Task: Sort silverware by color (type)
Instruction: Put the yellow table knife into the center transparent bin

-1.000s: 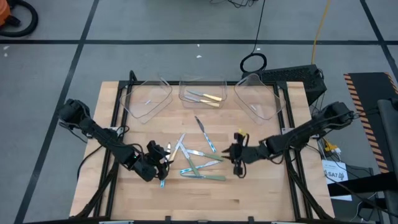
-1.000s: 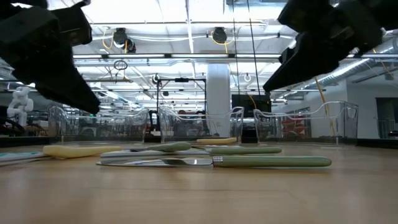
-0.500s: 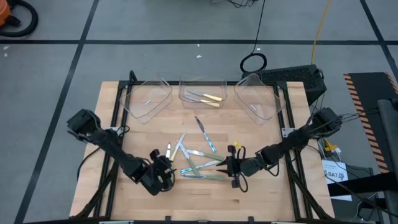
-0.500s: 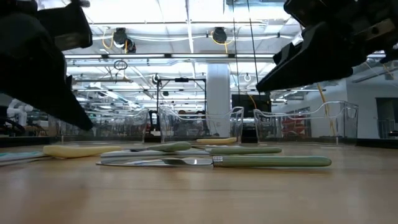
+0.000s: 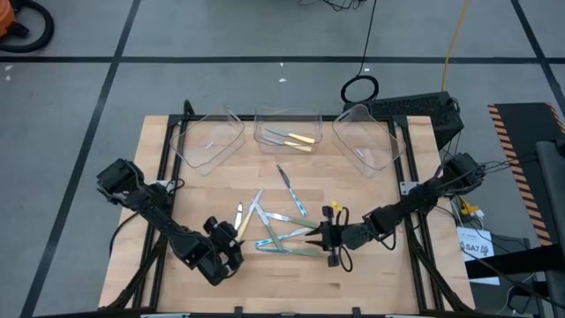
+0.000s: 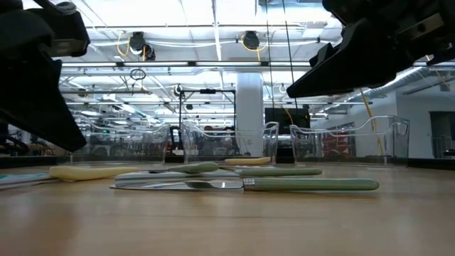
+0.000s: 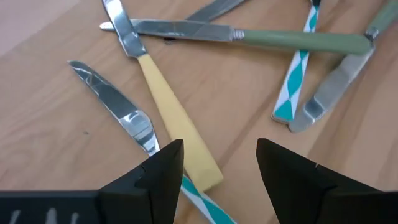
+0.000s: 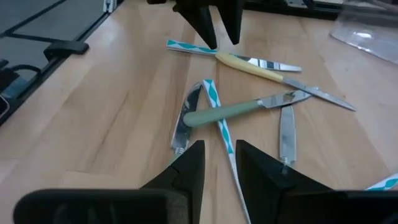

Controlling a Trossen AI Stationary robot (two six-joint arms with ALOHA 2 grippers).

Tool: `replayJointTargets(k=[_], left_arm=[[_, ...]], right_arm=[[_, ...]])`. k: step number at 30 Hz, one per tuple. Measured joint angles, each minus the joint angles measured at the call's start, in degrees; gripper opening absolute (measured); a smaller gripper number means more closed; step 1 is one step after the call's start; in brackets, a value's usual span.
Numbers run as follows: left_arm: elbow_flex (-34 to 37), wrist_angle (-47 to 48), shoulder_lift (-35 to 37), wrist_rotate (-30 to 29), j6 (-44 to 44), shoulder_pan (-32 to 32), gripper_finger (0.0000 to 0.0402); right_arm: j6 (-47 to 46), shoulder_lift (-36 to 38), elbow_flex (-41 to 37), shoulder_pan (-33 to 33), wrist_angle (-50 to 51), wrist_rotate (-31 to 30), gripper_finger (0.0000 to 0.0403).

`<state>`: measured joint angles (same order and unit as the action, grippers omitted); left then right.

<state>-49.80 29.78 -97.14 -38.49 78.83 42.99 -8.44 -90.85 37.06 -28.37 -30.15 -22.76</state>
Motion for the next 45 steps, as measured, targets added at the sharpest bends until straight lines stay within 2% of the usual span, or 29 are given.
replayJointTargets(k=[11,16,20,23,28,33,40,45], left_arm=[[0.0,0.0,0.0,-1.7,1.1,-0.6,0.0218],[0.0,0.3,0.0,-1.8,1.0,-0.6,0.0266],[0.0,-0.2,0.0,-2.7,1.3,-0.6,0.0307],[0.0,-0.5,-0.3,-3.6,1.0,-0.6,0.0321],[0.1,-2.5,-3.4,-3.6,1.4,0.2,0.0323],[-0.5,-3.1,-4.7,-3.4,6.3,-0.1,0.0323],[-1.4,1.9,-4.8,-3.7,4.3,0.1,0.0320],[-1.4,0.1,-4.9,-9.2,3.4,2.5,0.0291]], right_arm=[[5.2,0.0,0.0,2.2,0.2,0.0,0.0086],[8.8,0.0,0.0,2.8,1.1,0.0,0.0086],[7.6,0.0,0.0,4.2,1.3,-0.1,0.0086],[6.7,0.0,0.0,5.2,1.3,-0.1,0.0086],[5.9,0.0,0.0,6.0,1.2,-0.1,0.0086],[5.9,0.0,0.0,5.9,1.7,0.1,0.0086],[6.1,0.0,0.0,5.9,2.3,0.1,0.0086],[5.2,0.0,0.0,5.6,3.8,0.1,0.0086]])
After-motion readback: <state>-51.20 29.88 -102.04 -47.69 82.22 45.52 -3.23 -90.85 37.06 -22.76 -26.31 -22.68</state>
